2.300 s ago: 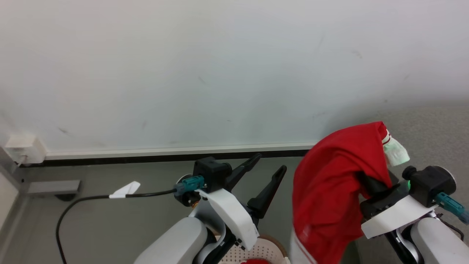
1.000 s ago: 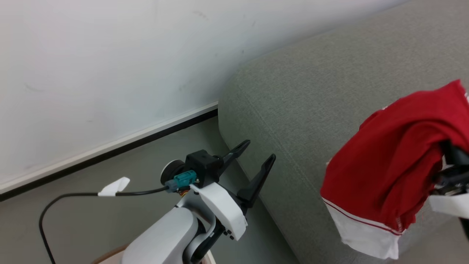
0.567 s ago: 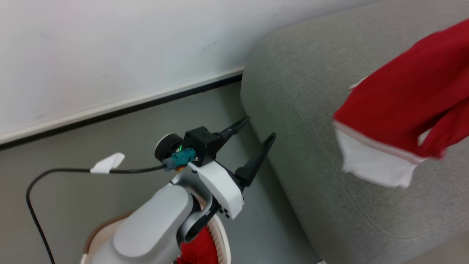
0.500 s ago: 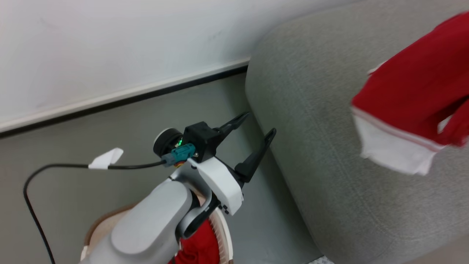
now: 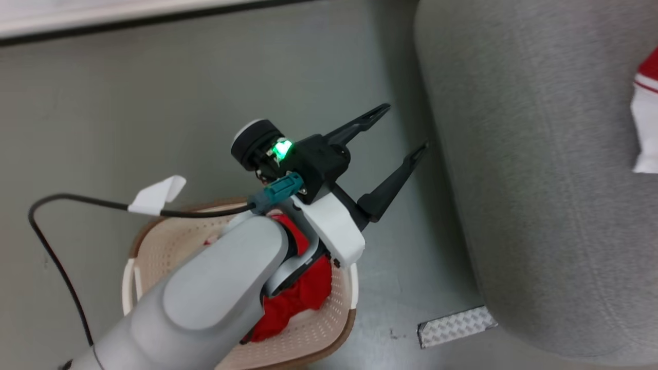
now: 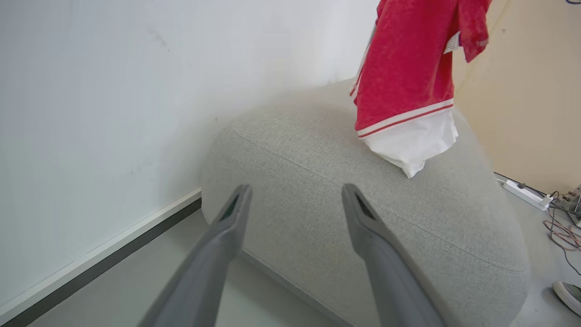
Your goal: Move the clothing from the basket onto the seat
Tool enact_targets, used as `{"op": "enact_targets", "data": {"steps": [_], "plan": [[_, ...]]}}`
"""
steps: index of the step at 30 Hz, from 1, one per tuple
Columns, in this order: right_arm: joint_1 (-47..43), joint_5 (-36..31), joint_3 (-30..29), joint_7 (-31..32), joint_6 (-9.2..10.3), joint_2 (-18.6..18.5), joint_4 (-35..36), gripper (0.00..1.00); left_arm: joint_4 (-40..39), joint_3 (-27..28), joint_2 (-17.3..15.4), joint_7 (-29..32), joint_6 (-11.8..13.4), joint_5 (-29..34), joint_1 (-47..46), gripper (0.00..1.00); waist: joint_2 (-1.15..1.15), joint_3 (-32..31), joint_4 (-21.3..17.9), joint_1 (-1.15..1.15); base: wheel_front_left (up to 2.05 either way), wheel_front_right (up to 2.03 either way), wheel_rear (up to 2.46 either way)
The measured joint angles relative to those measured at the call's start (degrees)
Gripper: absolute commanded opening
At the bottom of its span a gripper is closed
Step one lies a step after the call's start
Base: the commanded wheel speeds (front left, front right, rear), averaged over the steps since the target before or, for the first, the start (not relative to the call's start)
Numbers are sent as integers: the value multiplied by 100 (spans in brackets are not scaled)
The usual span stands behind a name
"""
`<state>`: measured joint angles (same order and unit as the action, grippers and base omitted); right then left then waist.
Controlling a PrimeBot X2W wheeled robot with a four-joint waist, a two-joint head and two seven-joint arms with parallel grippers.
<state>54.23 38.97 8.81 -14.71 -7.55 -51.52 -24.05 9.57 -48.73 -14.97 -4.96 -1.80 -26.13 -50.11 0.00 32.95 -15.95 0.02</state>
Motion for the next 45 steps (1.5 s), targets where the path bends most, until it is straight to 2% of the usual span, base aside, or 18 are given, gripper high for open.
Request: {"op": "enact_targets", "data": {"steps": [6,13,20,21,22,23,24,27,38,45], "plan": [[342,41,147,-8,-1,-282,-365,0,123,-162,-11,-164,-1,354,-242,100,0,555,272,0,0,0,0],[355,189,604,172,-1,-174,-875,0,375,-288,35,-356,-19,480,-346,100,0,878,435,0,0,0,0],[300,495,1228,849,0,-27,-1407,0,601,-313,140,-452,-29,469,-413,100,0,903,492,-1,0,0,0],[294,598,1315,1036,-1,-16,-1497,9,630,-313,144,-472,-44,456,-413,100,0,887,494,-1,0,0,0],[275,673,1462,1248,0,-18,-1535,48,661,-314,147,-482,-45,448,-413,100,0,867,495,-1,0,0,0],[234,721,1638,1468,-1,-16,-1530,94,688,-314,155,-502,-45,438,-412,100,0,842,495,-1,0,0,0],[192,790,1796,1649,-1,11,-1527,100,704,-311,167,-523,-45,420,-412,100,0,816,493,-1,0,0,0],[179,1056,2153,2192,-1,10,-1517,100,772,-309,171,-569,-53,364,-402,100,0,719,484,-1,0,0,0],[254,1666,3027,3311,0,-304,-1166,100,1067,-231,145,-781,21,114,21,100,0,-96,412,-2,0,0,0],[256,1768,3371,3584,-1,-740,-683,100,1146,-75,49,-926,144,-82,554,100,0,-917,325,-3,0,0,0]]}}
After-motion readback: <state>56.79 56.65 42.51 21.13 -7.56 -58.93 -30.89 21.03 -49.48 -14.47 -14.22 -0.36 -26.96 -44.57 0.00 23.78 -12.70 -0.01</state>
